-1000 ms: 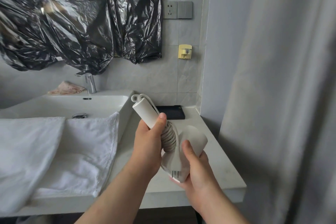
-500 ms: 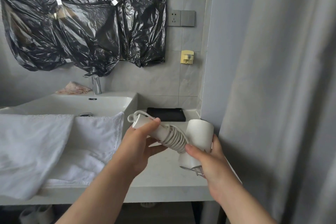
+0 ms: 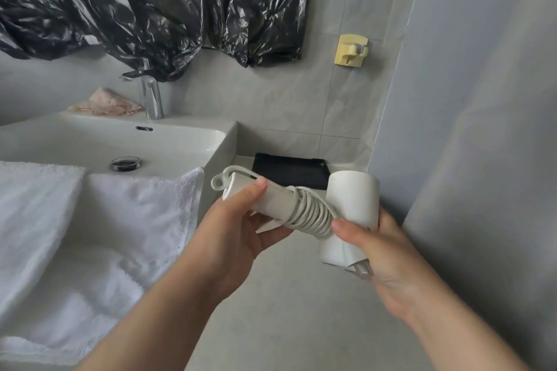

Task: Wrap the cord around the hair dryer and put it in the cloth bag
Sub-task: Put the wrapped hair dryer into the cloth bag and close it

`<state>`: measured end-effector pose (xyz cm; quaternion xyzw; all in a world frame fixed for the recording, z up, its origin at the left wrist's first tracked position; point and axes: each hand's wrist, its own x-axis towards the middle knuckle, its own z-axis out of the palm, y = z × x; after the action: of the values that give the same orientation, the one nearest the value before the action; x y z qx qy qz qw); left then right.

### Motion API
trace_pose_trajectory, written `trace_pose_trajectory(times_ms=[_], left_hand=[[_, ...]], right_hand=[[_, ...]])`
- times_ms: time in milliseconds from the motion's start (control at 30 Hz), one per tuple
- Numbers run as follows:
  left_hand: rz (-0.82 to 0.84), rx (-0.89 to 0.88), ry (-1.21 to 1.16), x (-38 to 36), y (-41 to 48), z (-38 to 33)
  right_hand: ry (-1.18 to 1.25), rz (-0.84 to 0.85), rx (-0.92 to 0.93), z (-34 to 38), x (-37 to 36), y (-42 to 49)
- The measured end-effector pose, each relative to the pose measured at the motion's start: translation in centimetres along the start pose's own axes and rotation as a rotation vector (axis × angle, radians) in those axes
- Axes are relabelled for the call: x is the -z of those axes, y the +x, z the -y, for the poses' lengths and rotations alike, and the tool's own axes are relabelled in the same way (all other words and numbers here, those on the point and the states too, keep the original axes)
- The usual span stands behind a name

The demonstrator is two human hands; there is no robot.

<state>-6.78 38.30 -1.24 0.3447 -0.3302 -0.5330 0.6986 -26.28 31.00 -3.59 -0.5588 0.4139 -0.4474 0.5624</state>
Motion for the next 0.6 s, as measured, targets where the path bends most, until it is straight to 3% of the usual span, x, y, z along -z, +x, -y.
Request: trace_pose_trajectory(times_ms=[267, 600], left_hand=[[-0.260, -0.044, 0.152, 4.3, 8.9, -1.7], [-0.428, 0.103, 0.079, -0.3, 12.7, -10.8]], right_hand=[[-0.058, -0.018, -0.098, 0.5, -1.8, 9.5], [-0.163, -0.044, -0.253, 11.4, -4.5, 13.5]])
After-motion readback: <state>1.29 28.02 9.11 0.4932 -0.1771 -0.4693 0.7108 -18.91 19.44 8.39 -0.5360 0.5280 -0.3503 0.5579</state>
